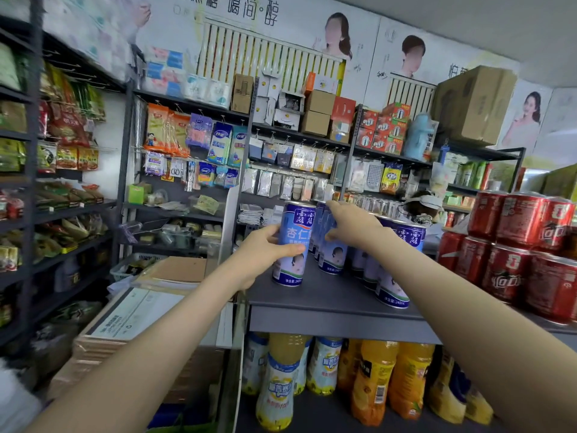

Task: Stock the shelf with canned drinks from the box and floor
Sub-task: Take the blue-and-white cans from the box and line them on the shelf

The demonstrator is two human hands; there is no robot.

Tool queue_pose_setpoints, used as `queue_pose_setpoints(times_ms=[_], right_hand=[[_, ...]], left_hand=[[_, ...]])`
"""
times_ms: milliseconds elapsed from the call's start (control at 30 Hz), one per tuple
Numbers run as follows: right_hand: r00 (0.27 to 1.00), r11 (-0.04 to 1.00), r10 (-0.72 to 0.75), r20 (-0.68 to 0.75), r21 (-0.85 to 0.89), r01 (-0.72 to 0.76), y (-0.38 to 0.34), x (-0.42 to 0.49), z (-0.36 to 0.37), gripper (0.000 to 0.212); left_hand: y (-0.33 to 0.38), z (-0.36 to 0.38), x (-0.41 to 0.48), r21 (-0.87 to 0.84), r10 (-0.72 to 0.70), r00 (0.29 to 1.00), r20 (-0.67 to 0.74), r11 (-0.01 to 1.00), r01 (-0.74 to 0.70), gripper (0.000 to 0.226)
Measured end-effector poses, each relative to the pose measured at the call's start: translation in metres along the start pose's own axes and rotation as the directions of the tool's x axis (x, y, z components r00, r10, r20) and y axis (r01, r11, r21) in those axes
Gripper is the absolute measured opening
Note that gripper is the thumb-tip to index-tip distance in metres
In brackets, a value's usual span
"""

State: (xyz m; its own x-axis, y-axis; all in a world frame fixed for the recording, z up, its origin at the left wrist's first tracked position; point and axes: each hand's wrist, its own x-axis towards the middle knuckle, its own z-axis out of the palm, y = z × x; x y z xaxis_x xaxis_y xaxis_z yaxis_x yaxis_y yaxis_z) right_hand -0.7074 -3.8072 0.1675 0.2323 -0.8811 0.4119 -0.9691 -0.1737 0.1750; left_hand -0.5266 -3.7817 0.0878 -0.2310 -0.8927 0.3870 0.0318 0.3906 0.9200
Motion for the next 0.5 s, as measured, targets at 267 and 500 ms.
queue_pose_setpoints(times_ms=[267,500], right_hand=[[0.983,0.958,0.097,-0.153,0.284,-0.051,0.0,0.004,0.01,0.051],[0.973,0.963,0.129,-0.192,0.259,-0.077,-0.001,0.008,0.011,0.064]], left_hand=[[-0.003,0.0,0.002,0.013,0.009,1.0,0.023,1.0,-0.009,0.03],[-0.012,-0.004,0.008,0.001,0.024,0.999,0.043,1.0,-0.024,0.051]])
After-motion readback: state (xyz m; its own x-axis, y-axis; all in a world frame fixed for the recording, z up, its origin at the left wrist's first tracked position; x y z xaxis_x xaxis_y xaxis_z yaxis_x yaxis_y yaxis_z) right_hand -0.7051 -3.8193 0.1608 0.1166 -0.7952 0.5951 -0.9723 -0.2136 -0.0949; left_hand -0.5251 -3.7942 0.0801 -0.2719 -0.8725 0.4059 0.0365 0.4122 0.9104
